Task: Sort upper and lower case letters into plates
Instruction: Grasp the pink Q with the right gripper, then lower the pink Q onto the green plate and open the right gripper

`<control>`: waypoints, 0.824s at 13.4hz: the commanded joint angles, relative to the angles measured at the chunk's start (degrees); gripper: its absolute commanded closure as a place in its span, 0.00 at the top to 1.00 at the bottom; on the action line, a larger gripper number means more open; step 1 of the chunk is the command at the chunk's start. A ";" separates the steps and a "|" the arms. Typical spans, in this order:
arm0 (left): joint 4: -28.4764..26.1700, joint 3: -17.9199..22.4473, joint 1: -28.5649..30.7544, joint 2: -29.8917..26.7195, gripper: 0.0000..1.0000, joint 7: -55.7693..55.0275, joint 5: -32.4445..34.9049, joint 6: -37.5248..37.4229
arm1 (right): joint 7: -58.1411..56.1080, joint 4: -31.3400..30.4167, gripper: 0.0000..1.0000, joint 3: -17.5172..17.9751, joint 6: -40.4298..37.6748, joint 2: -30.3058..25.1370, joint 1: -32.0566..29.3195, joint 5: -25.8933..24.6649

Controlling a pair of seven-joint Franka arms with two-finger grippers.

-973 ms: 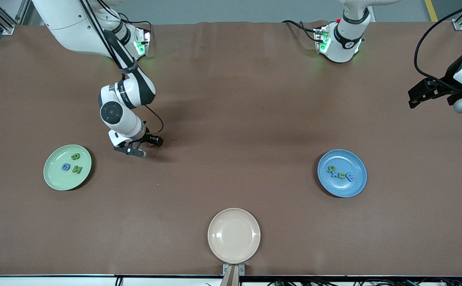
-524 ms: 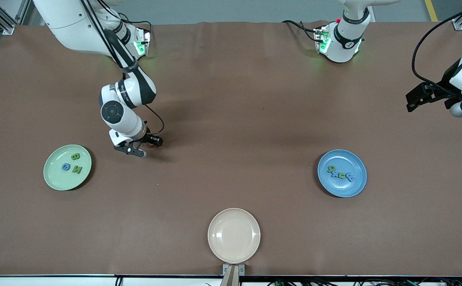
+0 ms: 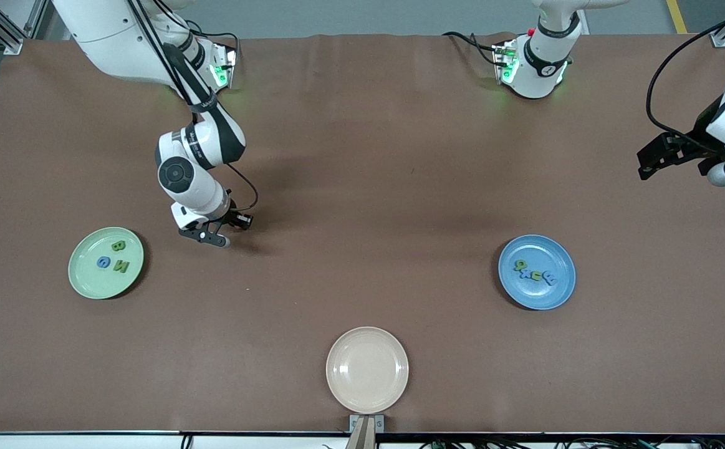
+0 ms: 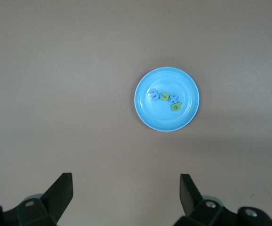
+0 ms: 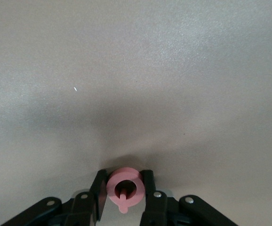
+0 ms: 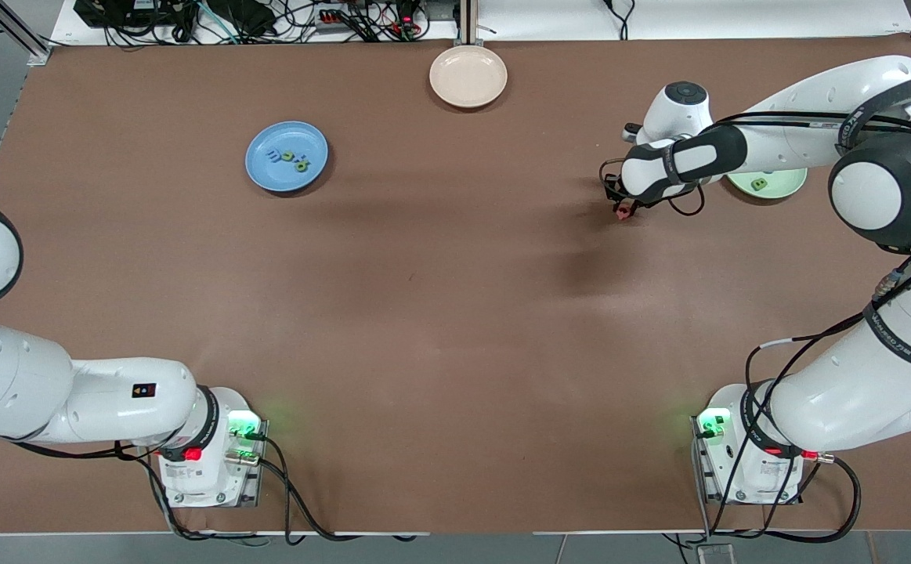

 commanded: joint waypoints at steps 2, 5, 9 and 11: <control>-0.34 0.26 0.11 0.29 1.00 0.87 -0.99 2.04 | 0.77 -0.86 0.15 -0.47 -0.55 -0.37 0.77 0.48; -0.33 0.26 0.19 -0.15 1.00 0.78 -1.08 1.60 | -0.27 1.68 0.12 -0.47 -8.77 -4.74 0.42 0.48; -0.51 0.35 0.54 -0.50 1.00 0.69 -1.08 0.46 | -11.92 13.80 0.12 -0.99 -32.61 -10.38 -6.68 0.39; -0.51 0.26 0.72 -0.50 1.00 0.52 -1.08 0.37 | -23.25 15.74 0.12 -0.99 -32.55 -9.95 -12.73 -0.31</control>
